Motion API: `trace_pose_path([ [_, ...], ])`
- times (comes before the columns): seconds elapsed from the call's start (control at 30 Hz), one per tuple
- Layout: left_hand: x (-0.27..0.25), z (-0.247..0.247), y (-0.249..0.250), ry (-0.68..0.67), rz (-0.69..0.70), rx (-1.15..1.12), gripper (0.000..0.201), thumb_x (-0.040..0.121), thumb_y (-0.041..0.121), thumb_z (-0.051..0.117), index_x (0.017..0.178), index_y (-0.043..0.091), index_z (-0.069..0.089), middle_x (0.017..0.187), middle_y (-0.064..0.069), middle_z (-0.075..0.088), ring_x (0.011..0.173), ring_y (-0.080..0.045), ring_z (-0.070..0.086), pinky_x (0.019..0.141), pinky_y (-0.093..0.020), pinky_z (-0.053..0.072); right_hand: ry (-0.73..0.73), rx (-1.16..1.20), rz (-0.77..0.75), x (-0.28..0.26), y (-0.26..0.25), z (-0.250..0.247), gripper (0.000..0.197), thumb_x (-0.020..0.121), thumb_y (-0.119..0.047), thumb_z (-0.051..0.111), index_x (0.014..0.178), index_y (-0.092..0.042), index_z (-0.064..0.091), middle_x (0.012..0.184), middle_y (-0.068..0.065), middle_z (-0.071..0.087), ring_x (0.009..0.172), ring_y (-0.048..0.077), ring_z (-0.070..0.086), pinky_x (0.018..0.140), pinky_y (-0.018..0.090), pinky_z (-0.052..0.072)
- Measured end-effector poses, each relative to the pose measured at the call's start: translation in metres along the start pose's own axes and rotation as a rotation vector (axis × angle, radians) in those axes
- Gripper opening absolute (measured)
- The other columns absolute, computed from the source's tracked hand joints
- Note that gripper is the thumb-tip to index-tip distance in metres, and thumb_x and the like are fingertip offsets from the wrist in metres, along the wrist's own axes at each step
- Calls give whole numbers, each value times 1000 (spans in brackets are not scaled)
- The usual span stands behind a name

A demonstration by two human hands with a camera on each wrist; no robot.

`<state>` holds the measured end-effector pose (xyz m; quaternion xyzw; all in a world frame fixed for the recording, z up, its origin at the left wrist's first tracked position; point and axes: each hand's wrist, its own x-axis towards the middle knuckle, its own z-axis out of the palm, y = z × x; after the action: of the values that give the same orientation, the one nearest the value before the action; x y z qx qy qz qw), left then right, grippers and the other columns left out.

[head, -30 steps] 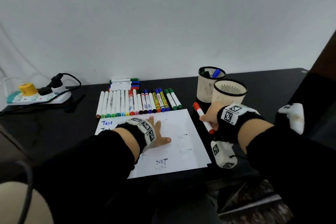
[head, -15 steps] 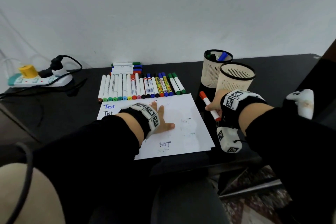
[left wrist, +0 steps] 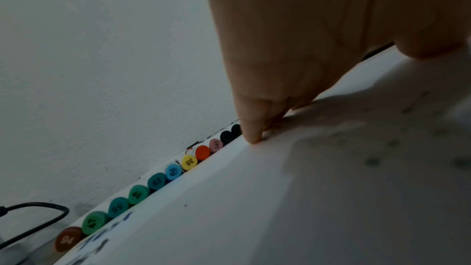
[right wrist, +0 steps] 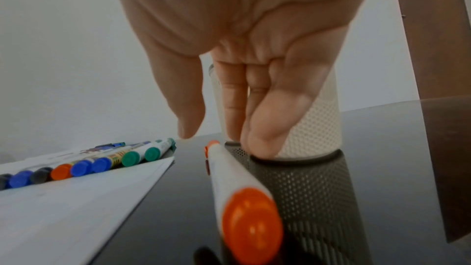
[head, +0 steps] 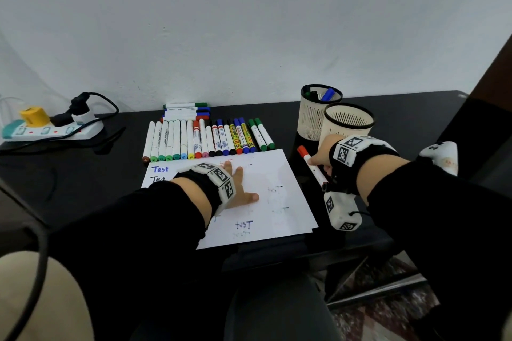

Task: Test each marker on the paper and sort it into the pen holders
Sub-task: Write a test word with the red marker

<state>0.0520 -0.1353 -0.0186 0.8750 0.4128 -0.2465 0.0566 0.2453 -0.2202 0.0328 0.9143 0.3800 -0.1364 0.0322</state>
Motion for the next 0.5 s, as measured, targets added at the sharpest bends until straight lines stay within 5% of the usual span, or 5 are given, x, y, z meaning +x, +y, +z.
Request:
trace_pose_path([
  [0.13,-5,-3,-6,-7,14,-1,87,90,65,29,149,12,-8,156,-14,-15,145,-30,-1,117,-47,9,8,-1,-45,-4,-4,-15,41,88,-47,58,71,-10,56,95,8,70,95,27,67,91,38,52],
  [0.3,-12,-12,-25,22,9,2,88,89,67,29,150,13,-6,156,-13,-13,145,-30,1,117,-49,11,-1,-31,-107,-9,-33,-39,42,95,-40,52,64,-13,43,71,3,49,82,24,53,80,30,45],
  [0.5,-16,-23,-62,78,-21,-23,91,88,67,34,150,13,-6,155,-15,-15,145,-31,-3,117,-49,9,-6,46,-203,23,-98,-48,39,90,-47,57,68,-15,52,68,1,58,70,22,60,72,31,52],
])
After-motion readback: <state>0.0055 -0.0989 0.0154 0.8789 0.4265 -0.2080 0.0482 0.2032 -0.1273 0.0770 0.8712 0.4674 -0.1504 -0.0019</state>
